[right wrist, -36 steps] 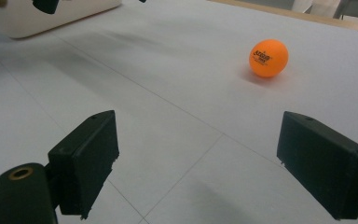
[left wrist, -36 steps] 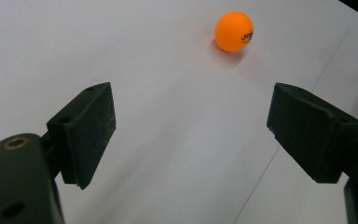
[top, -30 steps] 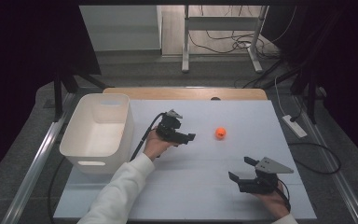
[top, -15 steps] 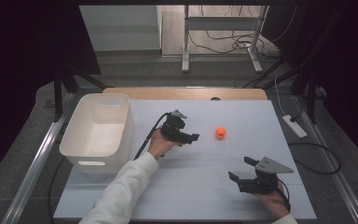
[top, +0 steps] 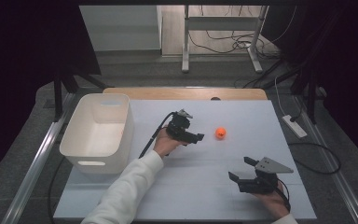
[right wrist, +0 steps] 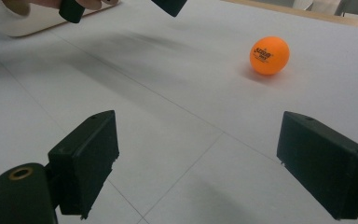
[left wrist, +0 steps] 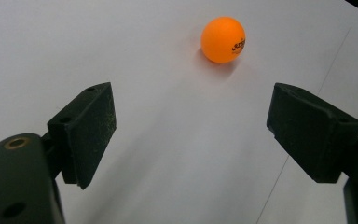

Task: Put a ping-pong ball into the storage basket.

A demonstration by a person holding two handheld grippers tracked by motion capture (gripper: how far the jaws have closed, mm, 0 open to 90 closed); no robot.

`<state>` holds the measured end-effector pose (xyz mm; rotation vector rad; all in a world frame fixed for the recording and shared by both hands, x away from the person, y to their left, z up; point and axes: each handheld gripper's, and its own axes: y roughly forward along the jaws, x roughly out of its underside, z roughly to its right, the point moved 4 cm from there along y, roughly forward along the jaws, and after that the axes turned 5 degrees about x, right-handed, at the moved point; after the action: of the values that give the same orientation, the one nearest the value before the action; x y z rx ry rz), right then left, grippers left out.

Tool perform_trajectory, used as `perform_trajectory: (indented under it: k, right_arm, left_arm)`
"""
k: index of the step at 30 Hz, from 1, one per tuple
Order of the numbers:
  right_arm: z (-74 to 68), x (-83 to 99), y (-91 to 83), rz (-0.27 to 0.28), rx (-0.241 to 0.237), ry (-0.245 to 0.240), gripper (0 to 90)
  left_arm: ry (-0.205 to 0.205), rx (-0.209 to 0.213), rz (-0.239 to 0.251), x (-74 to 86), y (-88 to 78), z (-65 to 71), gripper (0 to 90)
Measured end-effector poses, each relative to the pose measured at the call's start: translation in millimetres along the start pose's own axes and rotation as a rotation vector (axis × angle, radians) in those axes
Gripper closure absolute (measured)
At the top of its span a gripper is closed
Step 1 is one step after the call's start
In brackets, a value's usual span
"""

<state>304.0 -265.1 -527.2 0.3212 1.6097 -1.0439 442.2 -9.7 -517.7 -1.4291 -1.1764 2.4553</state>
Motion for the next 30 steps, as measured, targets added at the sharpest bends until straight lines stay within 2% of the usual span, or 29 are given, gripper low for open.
perform_trajectory:
  k: [30]
  right_arm:
    - [-0.4, -0.2, 0.7, 0.002, -0.004, 0.001, 12.6]
  left_arm:
    - [0.020, 0.007, -0.004, -14.1, 16.2, 5.1, 16.7]
